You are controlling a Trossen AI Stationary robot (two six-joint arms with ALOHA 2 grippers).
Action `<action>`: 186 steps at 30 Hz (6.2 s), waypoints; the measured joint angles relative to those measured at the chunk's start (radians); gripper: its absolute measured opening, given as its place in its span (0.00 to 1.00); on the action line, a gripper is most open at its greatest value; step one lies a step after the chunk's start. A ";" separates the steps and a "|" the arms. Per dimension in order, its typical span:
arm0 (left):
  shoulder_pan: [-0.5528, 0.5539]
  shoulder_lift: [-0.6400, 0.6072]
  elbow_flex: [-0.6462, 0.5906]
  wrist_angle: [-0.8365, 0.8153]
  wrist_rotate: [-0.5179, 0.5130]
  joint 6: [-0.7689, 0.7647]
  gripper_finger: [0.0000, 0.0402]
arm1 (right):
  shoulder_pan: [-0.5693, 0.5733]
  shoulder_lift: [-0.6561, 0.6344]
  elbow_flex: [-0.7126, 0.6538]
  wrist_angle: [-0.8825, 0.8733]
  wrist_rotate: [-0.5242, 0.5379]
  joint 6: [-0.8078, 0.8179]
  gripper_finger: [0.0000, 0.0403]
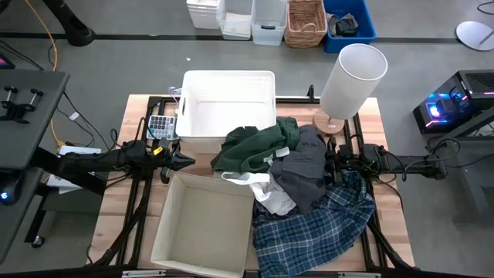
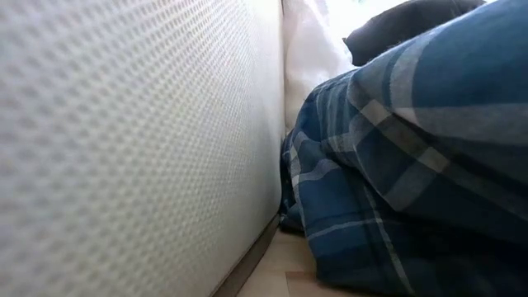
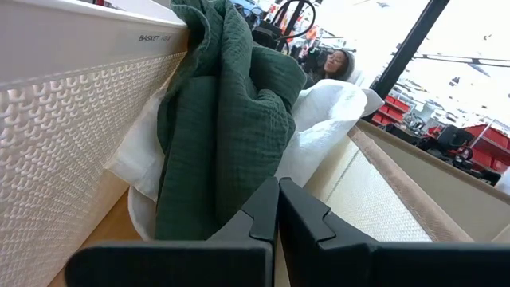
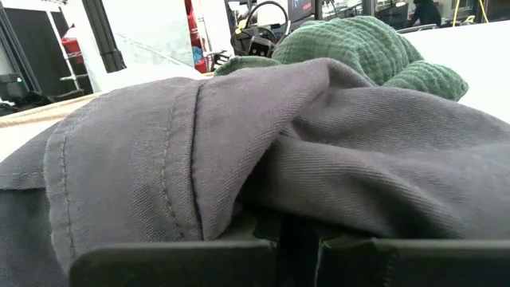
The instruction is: Sort clothes
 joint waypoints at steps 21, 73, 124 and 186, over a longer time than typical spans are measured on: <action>0.000 0.000 0.000 0.002 0.000 0.000 0.00 | 0.000 0.028 0.119 0.550 -0.152 0.404 0.00; 0.000 0.000 0.000 0.000 0.000 0.000 0.00 | 0.001 0.569 0.899 -0.517 -0.152 0.296 0.00; 0.000 0.000 0.000 0.001 0.000 0.000 0.00 | 0.000 0.585 0.901 -0.716 -0.136 0.611 0.42; 0.000 0.000 0.000 0.000 0.000 0.000 0.00 | 0.540 1.235 1.896 -0.367 0.325 -0.470 0.00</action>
